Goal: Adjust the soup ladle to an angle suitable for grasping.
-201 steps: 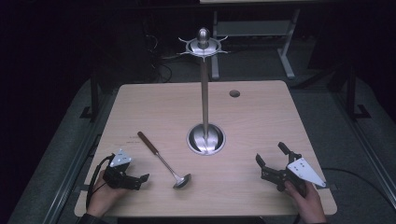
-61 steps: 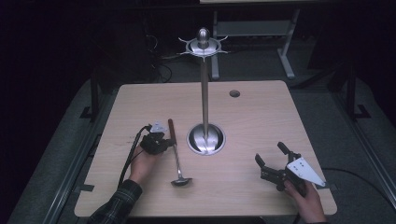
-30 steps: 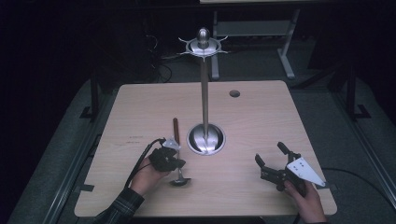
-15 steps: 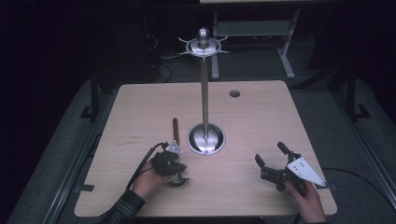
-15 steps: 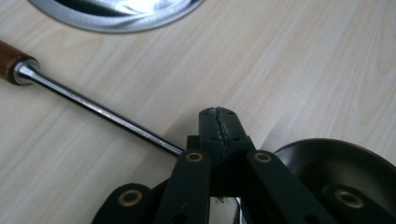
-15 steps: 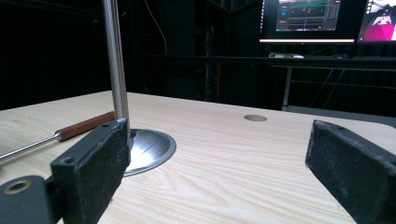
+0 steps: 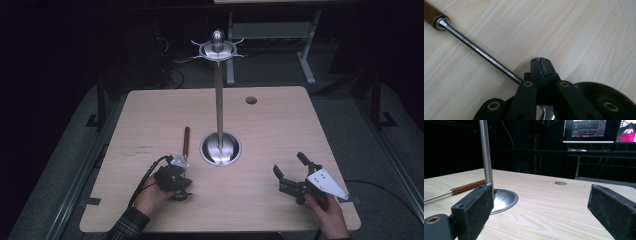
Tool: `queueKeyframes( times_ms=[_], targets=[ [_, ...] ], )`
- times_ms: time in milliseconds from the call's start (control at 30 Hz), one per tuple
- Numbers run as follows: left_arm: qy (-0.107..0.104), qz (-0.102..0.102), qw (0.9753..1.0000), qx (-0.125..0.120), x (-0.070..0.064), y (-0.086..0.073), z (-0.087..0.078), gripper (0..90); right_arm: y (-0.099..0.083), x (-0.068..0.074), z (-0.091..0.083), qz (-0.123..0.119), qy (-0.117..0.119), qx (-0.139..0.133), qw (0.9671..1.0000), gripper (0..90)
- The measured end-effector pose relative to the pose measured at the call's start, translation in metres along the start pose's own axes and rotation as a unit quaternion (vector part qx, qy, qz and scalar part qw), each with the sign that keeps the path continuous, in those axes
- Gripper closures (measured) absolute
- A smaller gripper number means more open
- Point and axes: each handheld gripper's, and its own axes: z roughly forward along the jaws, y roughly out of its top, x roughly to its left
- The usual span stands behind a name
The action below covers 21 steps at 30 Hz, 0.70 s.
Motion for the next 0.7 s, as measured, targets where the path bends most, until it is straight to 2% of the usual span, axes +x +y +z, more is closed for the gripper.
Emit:
queueKeyframes(
  times_ms=[500, 600, 700],
  targets=[
    [0.021, -0.031, 0.9992, 0.013, 0.012, -0.017, -0.013, 89.9, 0.000, 0.000, 0.000, 0.000, 0.000, 0.000, 1.0000, 6.1],
    [0.023, -0.046, 0.9985, 0.019, 0.017, -0.022, -0.018, 89.9, 0.000, 0.000, 0.000, 0.000, 0.000, 0.000, 1.0000, 6.1],
    [0.028, -0.051, 0.9981, 0.020, 0.022, -0.026, -0.023, 89.8, 0.000, 0.000, 0.000, 0.000, 0.000, 0.000, 1.0000, 6.1]
  ],
)
